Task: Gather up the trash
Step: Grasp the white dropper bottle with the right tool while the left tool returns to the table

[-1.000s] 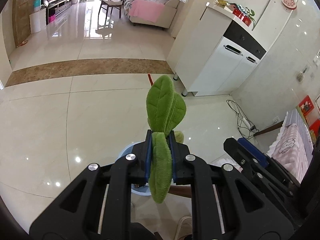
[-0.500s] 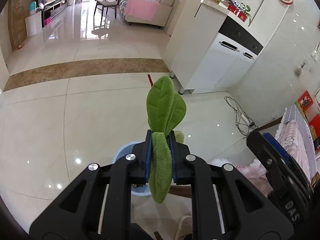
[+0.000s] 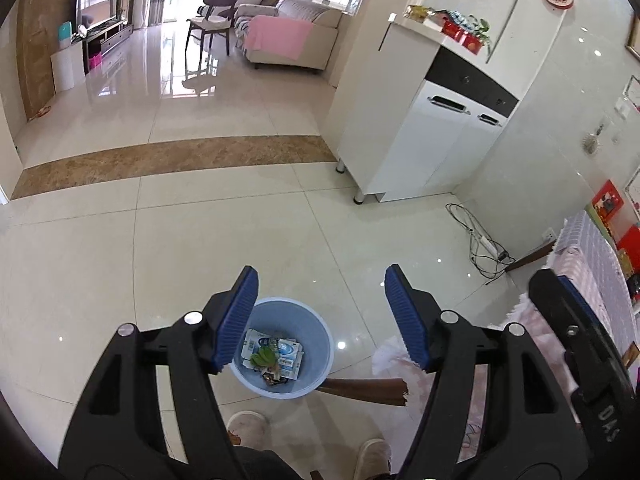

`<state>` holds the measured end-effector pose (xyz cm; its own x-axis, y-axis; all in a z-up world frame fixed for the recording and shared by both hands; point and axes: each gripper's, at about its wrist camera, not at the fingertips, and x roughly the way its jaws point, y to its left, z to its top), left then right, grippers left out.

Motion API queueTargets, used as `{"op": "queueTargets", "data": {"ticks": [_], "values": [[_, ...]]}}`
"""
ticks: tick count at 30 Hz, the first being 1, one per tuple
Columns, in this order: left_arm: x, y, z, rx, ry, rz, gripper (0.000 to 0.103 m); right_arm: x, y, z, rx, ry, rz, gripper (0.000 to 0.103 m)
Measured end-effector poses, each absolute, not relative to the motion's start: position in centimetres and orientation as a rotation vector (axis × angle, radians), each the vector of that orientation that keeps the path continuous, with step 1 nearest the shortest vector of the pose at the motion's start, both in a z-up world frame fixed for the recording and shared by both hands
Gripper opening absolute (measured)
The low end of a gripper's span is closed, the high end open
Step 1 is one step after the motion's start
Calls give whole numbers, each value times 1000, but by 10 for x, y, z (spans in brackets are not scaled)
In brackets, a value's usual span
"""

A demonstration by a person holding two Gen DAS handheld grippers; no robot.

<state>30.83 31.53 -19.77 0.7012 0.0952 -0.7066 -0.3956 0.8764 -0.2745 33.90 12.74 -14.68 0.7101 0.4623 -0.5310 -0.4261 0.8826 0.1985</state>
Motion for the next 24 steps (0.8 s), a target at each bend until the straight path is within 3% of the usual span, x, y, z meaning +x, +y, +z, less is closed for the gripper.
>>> {"op": "queueTargets", "data": {"ticks": [12,24], "values": [[283,245,-148,-356,680,148,65,296,62,-114,102,545,420,57],[266,97,-129,-200,696,-129,70,235,-96,-111,146,541,167,58]]}}
